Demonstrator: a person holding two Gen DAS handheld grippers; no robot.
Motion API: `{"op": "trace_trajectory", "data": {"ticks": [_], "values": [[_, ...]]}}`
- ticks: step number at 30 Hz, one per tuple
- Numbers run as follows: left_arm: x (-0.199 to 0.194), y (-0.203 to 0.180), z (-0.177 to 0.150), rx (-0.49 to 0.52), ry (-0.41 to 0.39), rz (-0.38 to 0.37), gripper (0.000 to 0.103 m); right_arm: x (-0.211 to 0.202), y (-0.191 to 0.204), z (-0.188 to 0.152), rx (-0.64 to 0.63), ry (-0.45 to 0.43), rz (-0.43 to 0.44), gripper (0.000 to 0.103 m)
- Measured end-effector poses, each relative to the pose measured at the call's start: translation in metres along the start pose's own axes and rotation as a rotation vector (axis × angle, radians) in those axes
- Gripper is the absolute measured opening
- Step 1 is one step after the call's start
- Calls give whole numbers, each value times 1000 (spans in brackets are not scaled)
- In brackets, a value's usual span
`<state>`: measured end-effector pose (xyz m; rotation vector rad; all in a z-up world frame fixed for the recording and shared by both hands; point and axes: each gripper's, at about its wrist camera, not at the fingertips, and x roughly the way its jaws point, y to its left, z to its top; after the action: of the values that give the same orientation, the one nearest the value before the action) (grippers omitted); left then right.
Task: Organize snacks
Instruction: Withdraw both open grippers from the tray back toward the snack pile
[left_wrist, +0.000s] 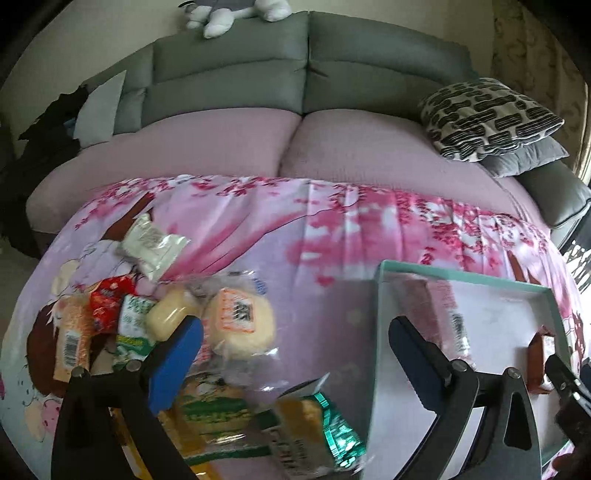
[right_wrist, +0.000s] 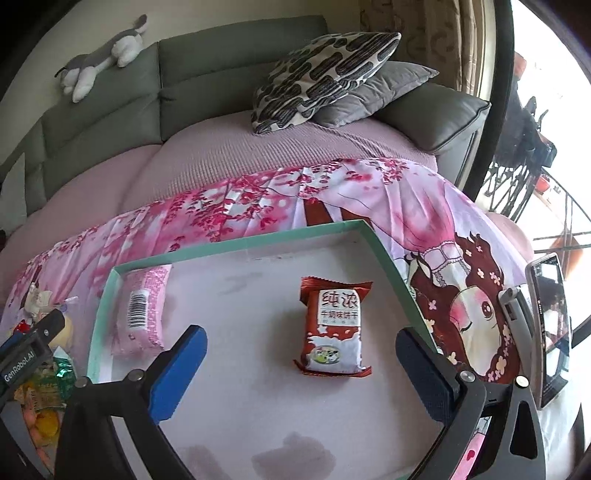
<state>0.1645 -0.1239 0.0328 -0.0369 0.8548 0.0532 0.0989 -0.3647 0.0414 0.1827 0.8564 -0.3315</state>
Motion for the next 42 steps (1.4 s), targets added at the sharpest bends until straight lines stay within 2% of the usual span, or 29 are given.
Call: {"op": "trace_trajectory", "data": {"ticks": [4, 9, 16, 23, 29, 31, 36, 42], "values": [[-7, 11, -3, -30, -3, 42, 100, -6, 8, -1, -29, 2, 16, 103], [-17, 19, -6, -39, -6, 67, 100, -13, 18, -2, -29, -3, 75, 103], [-27, 24, -12, -51, 12, 143, 100, -19, 48, -5, -98, -26, 105, 103], [-32, 40, -16, -71, 20, 218, 100, -24, 65, -7, -52, -42, 189, 103], [-33, 64, -23, -92, 54, 274, 100, -21, 77, -12, -38, -23, 135, 103], [-34, 73, -25, -101, 66, 300, 100, -22, 83, -15, -60, -26, 149, 103], [-38, 99, -32, -139, 81, 304, 100, -23, 104, -22, -98, -20, 192, 103], [-42, 133, -40, -217, 105, 302, 100, -31, 145, -41, -219, -21, 272, 103]]}}
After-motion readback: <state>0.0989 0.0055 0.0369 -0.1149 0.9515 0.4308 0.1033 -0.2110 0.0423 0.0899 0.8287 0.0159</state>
